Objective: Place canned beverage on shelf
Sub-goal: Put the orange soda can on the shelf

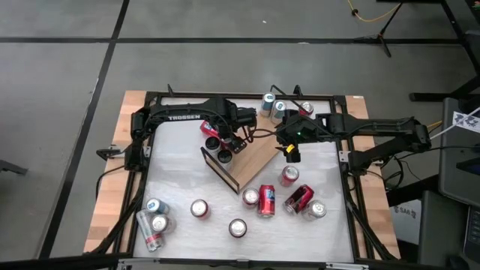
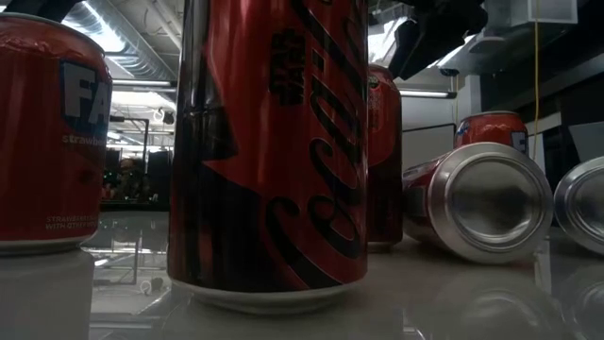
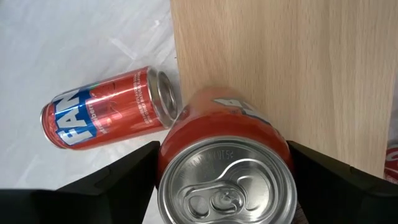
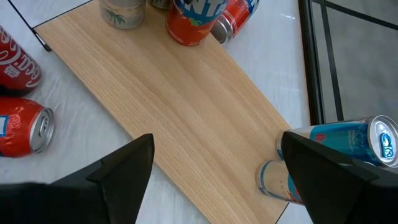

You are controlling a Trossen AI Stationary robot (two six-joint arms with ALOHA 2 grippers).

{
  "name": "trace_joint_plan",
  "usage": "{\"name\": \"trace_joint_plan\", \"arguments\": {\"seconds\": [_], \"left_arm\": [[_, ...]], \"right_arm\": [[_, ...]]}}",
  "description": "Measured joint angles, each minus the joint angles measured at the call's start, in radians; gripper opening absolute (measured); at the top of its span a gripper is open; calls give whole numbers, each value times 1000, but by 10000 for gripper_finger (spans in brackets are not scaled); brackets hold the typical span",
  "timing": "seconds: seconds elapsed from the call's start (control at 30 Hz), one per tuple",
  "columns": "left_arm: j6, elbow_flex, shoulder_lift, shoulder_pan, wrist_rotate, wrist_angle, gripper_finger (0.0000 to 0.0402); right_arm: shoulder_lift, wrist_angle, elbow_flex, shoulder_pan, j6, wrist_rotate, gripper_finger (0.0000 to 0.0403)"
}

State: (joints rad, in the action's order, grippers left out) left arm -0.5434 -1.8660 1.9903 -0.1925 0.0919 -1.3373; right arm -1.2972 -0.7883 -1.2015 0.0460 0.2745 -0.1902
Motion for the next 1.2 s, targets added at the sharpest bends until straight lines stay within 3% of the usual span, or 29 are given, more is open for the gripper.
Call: {"name": "trace_joint_plan", "arguments": {"seconds": [0.23,0.57,0.9,1.2], "left_arm": [[3,0,0,0,-6,0,333],[-4,0,0,3,-8,2,383],[-5,-2,-7,3,-13,10,386],[-4,-98,-8,1,-12,1,386]], "right_arm": [[0,0,0,0,0,0,342],[0,0,0,0,0,0,342],[0,0,0,0,0,0,342],[0,0,0,0,0,0,342]]}}
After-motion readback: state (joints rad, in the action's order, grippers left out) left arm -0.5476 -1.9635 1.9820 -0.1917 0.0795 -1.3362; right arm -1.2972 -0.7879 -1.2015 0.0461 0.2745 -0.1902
